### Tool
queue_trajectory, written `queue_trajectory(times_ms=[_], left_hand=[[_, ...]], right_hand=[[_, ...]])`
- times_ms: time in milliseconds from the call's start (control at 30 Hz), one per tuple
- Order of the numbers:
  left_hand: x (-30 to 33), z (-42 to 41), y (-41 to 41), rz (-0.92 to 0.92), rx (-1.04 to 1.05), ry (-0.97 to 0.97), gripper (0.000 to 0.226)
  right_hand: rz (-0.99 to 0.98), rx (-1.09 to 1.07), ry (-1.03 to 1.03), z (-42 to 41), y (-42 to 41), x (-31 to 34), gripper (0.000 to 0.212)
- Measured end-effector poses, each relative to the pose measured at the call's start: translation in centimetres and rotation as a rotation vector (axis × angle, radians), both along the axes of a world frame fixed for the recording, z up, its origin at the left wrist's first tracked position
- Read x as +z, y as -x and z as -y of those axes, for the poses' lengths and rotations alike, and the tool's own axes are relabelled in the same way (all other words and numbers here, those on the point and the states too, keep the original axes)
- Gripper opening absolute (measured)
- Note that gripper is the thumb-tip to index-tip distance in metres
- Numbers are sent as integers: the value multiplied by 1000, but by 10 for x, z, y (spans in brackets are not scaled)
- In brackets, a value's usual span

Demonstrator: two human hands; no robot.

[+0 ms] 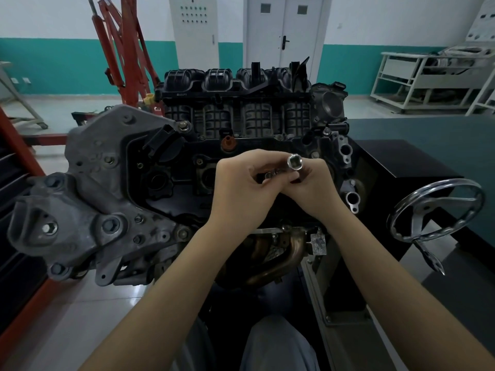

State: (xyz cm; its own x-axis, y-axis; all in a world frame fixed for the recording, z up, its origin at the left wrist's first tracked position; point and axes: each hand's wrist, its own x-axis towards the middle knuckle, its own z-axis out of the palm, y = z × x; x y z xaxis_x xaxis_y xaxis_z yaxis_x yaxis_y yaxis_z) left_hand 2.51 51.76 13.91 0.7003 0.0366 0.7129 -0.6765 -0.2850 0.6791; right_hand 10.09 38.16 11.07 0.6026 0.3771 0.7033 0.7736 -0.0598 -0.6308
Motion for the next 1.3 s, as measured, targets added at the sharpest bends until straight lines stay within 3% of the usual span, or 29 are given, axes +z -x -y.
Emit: queue_trajectory(times_ms=[133,367,567,767,867,1000,1133,1300], left_hand=[[0,-4,0,-42,-125,-20,29],[1,1,-1,-27,-4,-26,26],[-3,-3,-3,-68,-182,-27,27],[-1,-1,-2,-6,-11,-66,26],[-1,-5,-2,-22,-61,-68,26],[-3,-5,-2,-38,-112,-112,26],[-4,-1,-3,-16,-42,-9,26],[-4,-6,-4,-29,-163,23,31]], right_hand=[[-28,16,31,1,0,2,27],[-9,-29,17,1,-1,-2,25],[-21,-38,17,2,-1,-3,31],[36,-33,43,2,1,1,29],[34,25,149,2,4,5,31],[31,-28,95,3,-2,-2,28],[76,-70,59,0,-2,-4,22],[39,21,190,4,2,6,18]])
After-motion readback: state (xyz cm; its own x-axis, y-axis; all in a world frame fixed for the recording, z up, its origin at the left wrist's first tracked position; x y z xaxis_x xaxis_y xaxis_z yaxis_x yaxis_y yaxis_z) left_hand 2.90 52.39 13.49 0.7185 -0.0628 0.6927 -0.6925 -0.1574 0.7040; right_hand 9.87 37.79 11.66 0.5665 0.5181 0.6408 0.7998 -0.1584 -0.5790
